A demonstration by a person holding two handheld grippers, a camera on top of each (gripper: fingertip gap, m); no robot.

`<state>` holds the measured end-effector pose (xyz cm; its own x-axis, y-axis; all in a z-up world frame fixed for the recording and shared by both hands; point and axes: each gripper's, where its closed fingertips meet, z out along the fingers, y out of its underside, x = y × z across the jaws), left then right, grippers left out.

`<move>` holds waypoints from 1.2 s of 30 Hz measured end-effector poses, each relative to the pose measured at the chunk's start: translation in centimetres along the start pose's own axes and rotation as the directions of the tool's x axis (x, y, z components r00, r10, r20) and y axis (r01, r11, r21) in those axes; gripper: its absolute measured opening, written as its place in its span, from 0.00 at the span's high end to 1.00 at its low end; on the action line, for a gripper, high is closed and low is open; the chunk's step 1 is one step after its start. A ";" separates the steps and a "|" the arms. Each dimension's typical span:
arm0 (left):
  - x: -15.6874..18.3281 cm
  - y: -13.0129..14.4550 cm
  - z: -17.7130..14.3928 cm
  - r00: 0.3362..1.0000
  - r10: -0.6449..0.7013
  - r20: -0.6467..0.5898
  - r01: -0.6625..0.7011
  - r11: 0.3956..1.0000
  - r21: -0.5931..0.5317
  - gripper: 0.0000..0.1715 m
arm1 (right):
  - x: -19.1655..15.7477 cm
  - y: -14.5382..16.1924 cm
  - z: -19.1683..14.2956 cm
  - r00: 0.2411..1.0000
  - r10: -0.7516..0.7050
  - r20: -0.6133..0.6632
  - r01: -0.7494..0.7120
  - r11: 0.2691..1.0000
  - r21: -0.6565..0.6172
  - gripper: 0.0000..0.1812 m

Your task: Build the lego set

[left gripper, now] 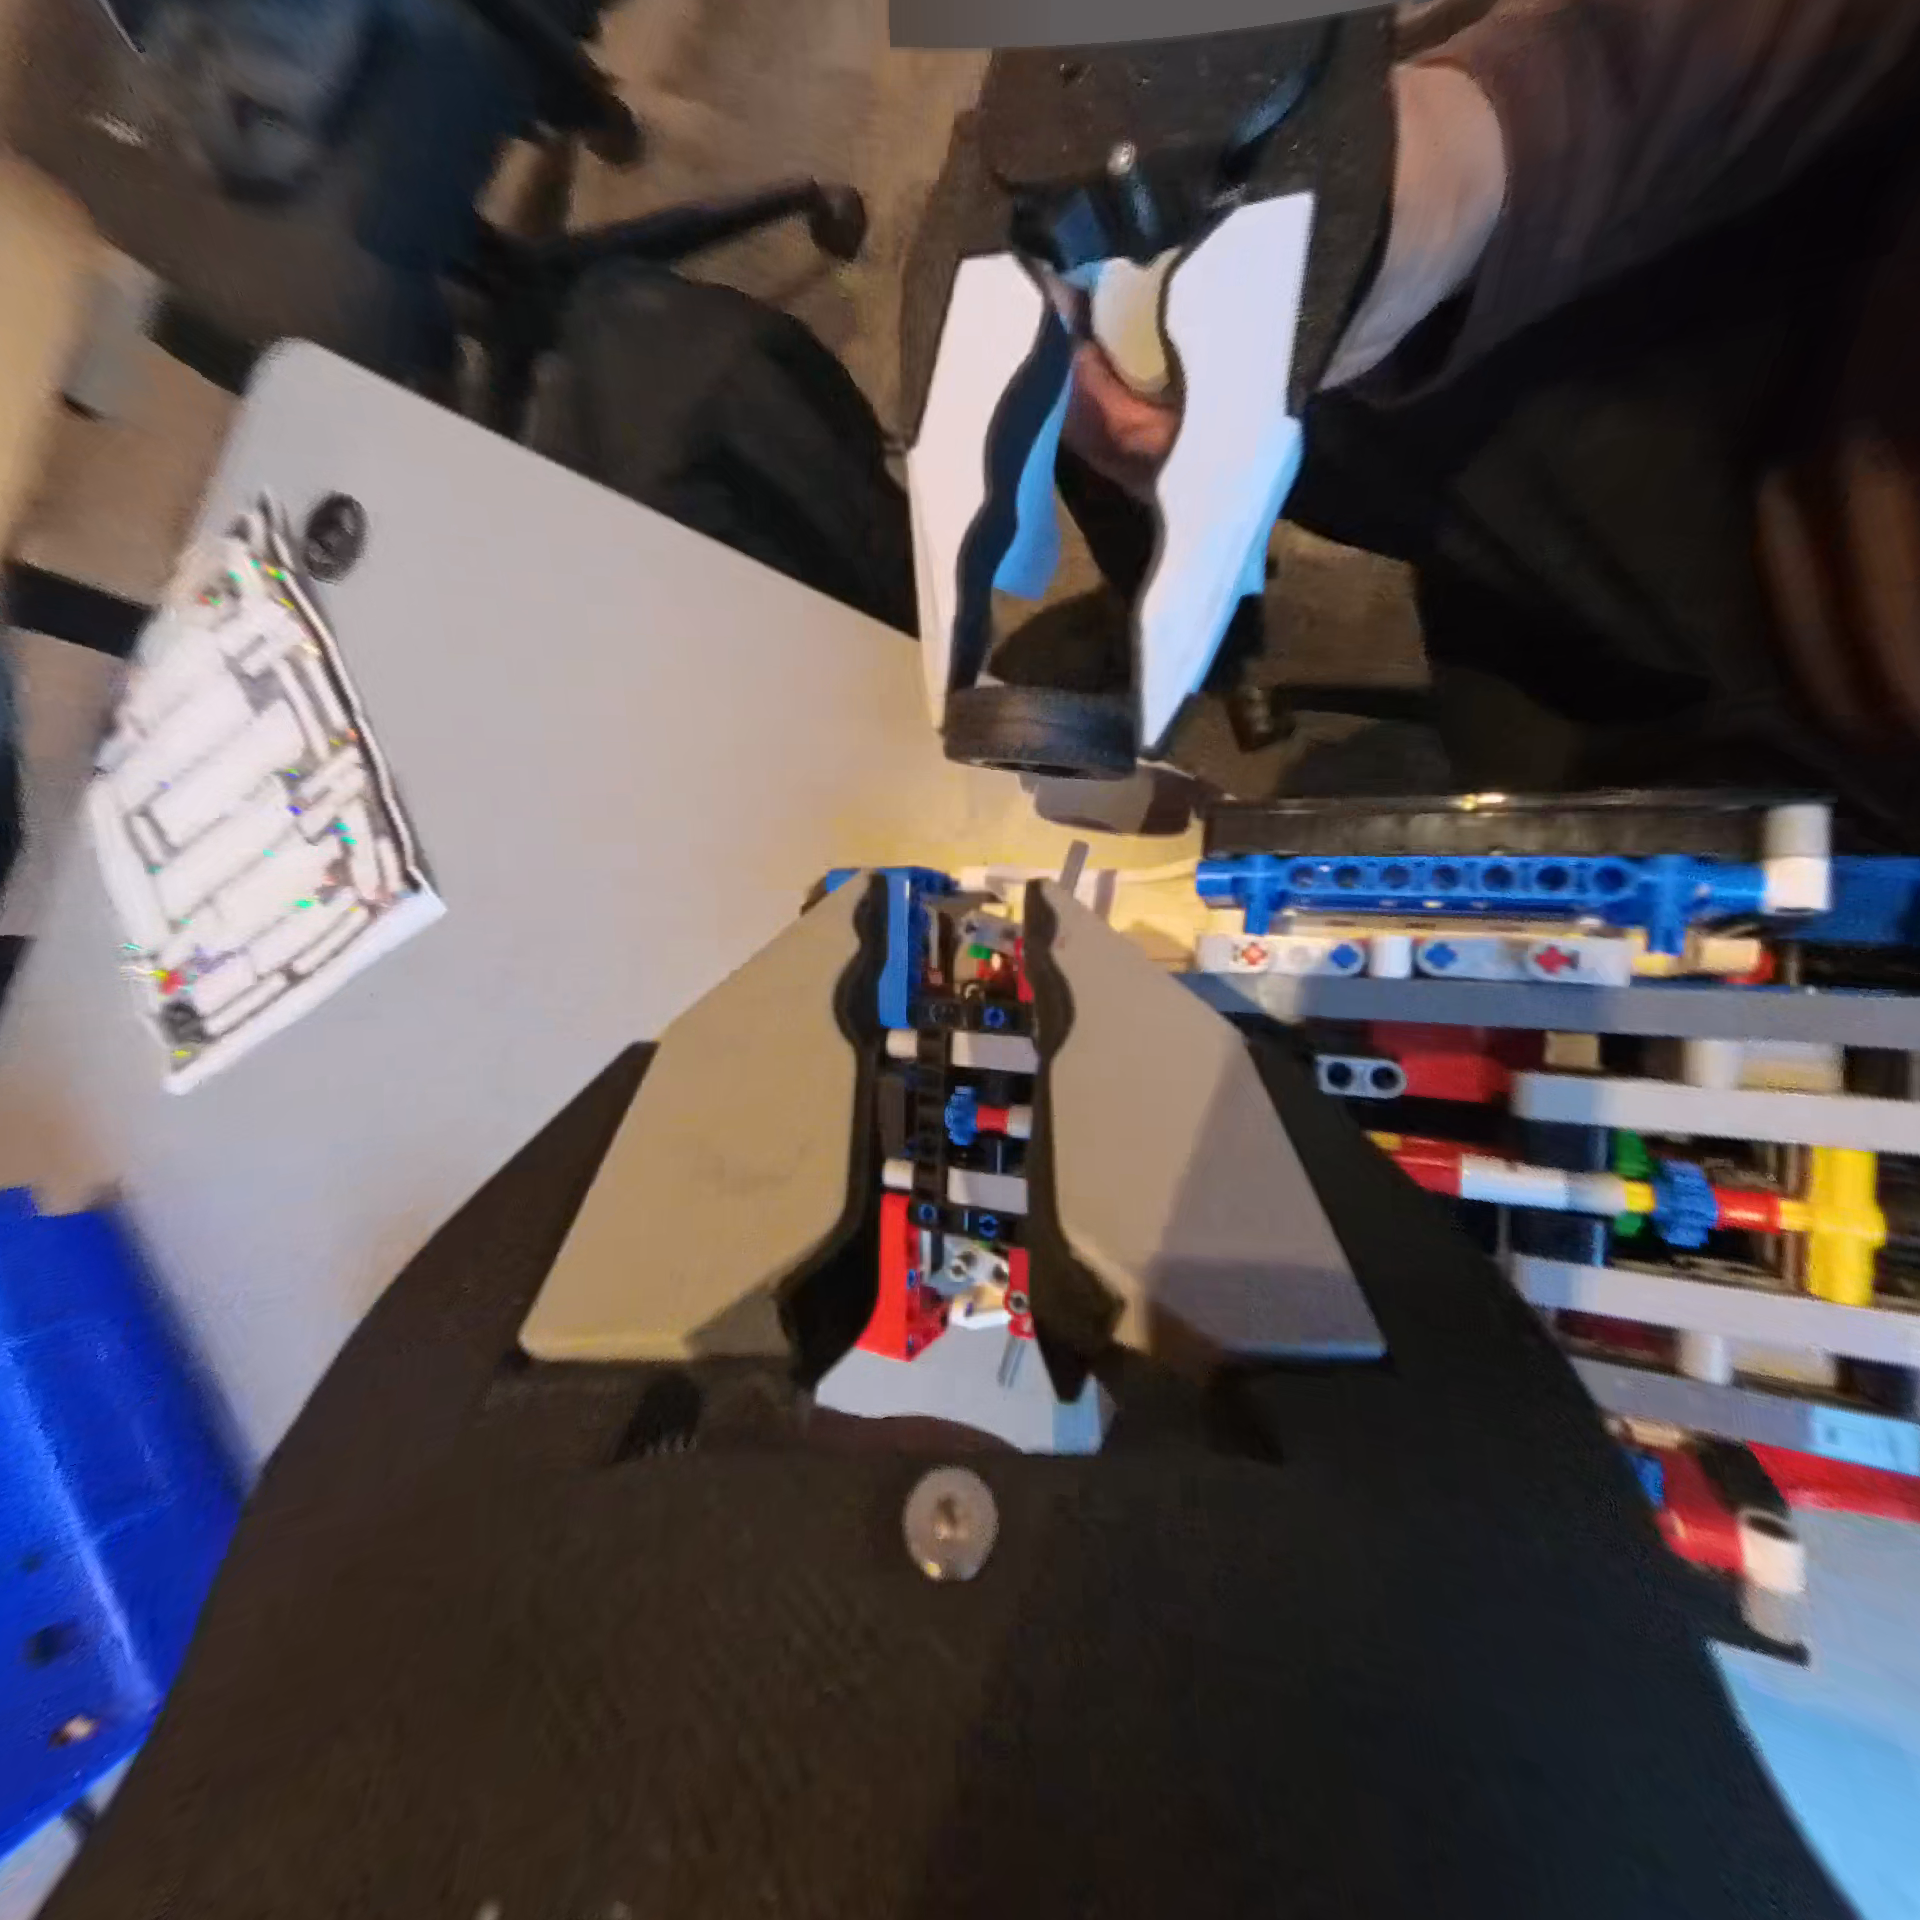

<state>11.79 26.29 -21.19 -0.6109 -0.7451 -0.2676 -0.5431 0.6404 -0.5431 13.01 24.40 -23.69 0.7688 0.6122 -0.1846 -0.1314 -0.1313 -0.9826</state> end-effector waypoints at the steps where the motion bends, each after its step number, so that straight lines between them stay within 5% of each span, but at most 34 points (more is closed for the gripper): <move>1: 0.1 0.3 0.4 0.999 -0.015 -0.030 0.014 1.000 -0.018 0.87 | 0.0 0.3 0.2 1.000 -0.006 0.002 0.006 1.000 -0.008 0.78; 11: 2.1 1.7 3.2 0.980 0.032 -0.194 -0.063 0.986 -0.156 0.92 | 0.1 1.0 -0.1 0.999 0.011 0.051 -0.012 1.000 0.012 0.78; 21: 2.6 2.7 3.7 0.973 0.080 -0.215 -0.121 0.975 -0.188 0.97 | -0.6 1.4 0.6 0.997 -0.015 0.077 0.016 1.000 -0.012 0.78; 30: 2.6 2.3 3.7 0.989 0.034 -0.142 -0.050 0.993 -0.111 0.92 | 0.2 1.3 0.2 0.996 0.053 0.073 -0.054 0.998 0.020 0.78; 36: 3.0 1.9 3.7 0.967 -0.013 -0.253 -0.015 0.994 -0.108 0.92 | 0.5 1.0 -0.2 0.996 0.061 0.070 -0.064 0.997 0.033 0.79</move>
<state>11.10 24.59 -25.99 -0.7299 -0.6817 -0.0506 -0.5926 0.6680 -0.4501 13.39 24.39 -24.77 0.7139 0.6559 -0.2453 -0.2006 -0.1440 -0.9690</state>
